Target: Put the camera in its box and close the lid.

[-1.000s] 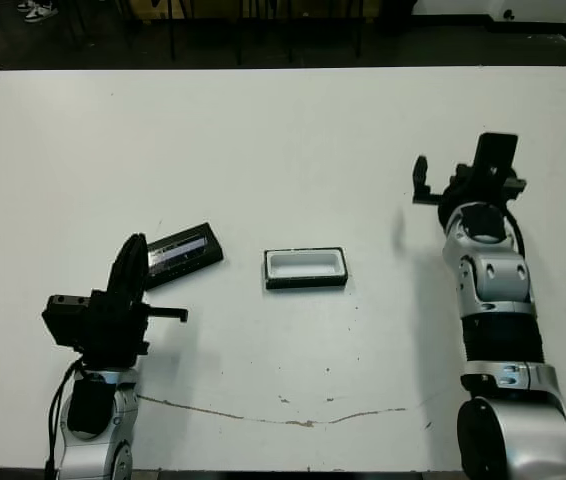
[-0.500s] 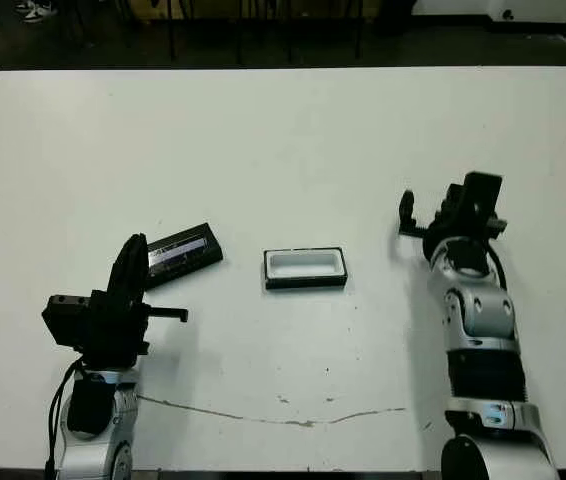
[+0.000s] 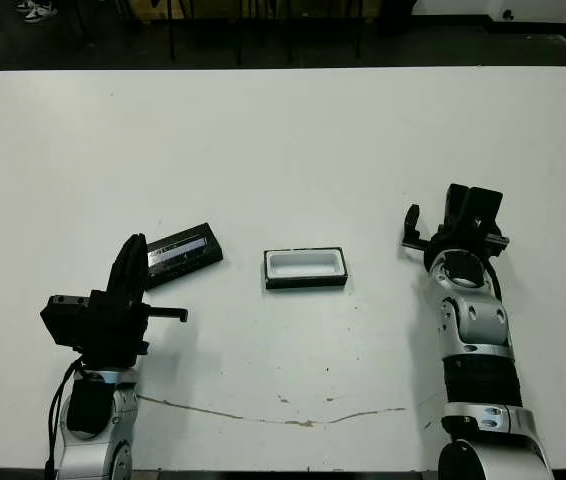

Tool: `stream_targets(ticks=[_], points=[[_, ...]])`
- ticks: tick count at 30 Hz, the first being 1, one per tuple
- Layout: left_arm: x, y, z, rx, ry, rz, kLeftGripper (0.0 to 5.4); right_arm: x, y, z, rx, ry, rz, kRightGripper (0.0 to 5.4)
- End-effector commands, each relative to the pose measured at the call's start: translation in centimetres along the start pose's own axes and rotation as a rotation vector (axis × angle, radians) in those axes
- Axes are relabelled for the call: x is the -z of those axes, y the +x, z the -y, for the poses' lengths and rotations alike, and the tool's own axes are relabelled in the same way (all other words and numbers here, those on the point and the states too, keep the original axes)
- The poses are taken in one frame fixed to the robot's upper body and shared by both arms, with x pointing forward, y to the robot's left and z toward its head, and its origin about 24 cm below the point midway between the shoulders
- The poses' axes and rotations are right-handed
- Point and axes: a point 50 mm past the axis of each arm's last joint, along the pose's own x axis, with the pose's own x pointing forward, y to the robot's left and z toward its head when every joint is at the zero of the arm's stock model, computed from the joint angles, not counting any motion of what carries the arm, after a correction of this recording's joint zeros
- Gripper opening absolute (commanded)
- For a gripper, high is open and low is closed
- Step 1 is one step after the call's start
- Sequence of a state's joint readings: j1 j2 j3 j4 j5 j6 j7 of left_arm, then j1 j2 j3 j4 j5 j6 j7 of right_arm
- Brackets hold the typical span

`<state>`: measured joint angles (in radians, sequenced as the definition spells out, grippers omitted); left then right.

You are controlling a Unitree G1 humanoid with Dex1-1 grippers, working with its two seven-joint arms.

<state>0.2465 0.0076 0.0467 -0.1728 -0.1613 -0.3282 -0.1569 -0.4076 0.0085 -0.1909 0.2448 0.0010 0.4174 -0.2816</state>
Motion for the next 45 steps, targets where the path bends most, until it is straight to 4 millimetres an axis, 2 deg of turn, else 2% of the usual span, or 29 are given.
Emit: stream_targets(ticks=[1,6,8,11,21,31,39,45], points=[[0.5,-0.4,-0.4,0.007,0.021,-0.035,0.0,0.7,0.2,0.3,0.027,0.003,-0.028,5.17],[0.5,-0.6,-0.4,-0.002,0.039,-0.045,0.0,0.6,0.2,0.4,0.051,0.086,-0.042,4.38],[0.5,-0.6,-0.4,-0.002,0.029,-0.048,0.0,0.6,0.3,0.4,0.063,0.102,-0.05,4.4],[0.5,-0.6,-0.4,-0.002,0.023,-0.047,0.0,0.7,0.3,0.4,0.072,0.119,-0.061,4.13],[0.6,-0.7,-0.4,-0.004,0.014,-0.045,0.0,1.0,0.5,0.5,0.1,0.14,-0.061,2.35],[0.6,-0.7,-0.3,-0.007,0.015,-0.053,0.0,0.9,0.5,0.9,0.075,0.083,-0.039,0.58],[0.5,-0.8,-0.2,-0.014,0.009,-0.065,0.0,1.1,0.5,1.3,0.091,0.066,-0.007,0.41],[0.5,-0.9,-0.3,-0.01,0.01,-0.07,0.0,0.0,-0.3,1.8,0.074,-0.058,0.152,0.41]])
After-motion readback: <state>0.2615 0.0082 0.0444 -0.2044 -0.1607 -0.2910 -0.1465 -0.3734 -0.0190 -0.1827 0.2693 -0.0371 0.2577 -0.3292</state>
